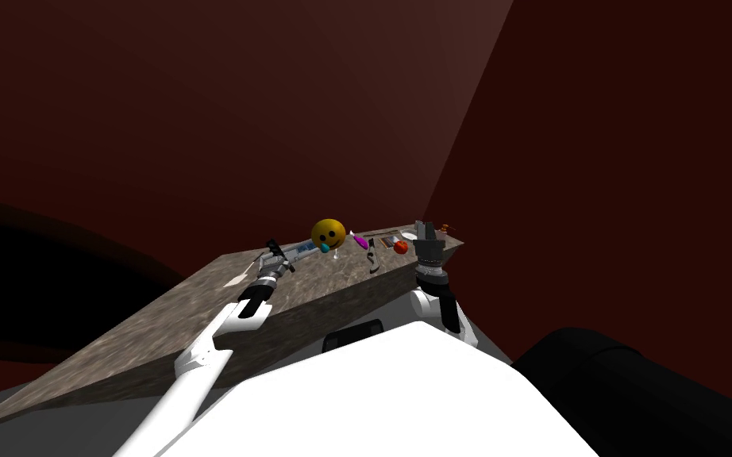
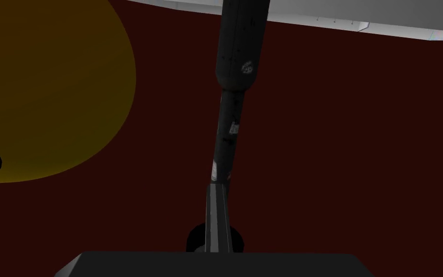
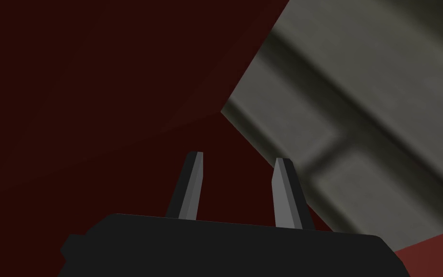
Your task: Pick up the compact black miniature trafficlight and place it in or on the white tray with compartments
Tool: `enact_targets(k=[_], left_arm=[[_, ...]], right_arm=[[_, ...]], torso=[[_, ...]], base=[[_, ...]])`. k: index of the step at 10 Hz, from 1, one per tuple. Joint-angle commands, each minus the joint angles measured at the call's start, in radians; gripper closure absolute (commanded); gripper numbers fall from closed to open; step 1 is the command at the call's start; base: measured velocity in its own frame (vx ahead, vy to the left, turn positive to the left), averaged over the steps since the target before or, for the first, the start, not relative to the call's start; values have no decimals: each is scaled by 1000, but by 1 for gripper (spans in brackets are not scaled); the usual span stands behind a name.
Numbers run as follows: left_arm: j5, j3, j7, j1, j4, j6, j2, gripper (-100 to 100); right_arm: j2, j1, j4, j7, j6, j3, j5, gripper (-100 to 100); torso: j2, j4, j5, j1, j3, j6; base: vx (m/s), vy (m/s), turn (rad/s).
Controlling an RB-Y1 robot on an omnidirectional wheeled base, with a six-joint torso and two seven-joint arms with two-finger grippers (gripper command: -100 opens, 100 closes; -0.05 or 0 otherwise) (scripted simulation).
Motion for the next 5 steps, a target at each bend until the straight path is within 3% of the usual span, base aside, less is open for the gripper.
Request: enact_targets(k=[1,3,4,5], left_arm=[[0,0,0,0,0,0,0,100],[0,0,0,0,0,0,0,100],[0,0,0,0,0,0,0,0],[-16,-25,-16,4,27,-23,2,-100]], right_arm=[[0,0,0,0,0,0,0,0],[0,0,0,0,0,0,0,0],[0,0,0,0,0,0,0,0],[0,0,0,0,0,0,0,0]], torso=[[0,0,0,0,0,0],[0,0,0,0,0,0],[0,0,0,0,0,0],[0,0,0,0,0,0]], base=[[0,0,0],[0,0,0],[0,0,0],[-50,95,-153]])
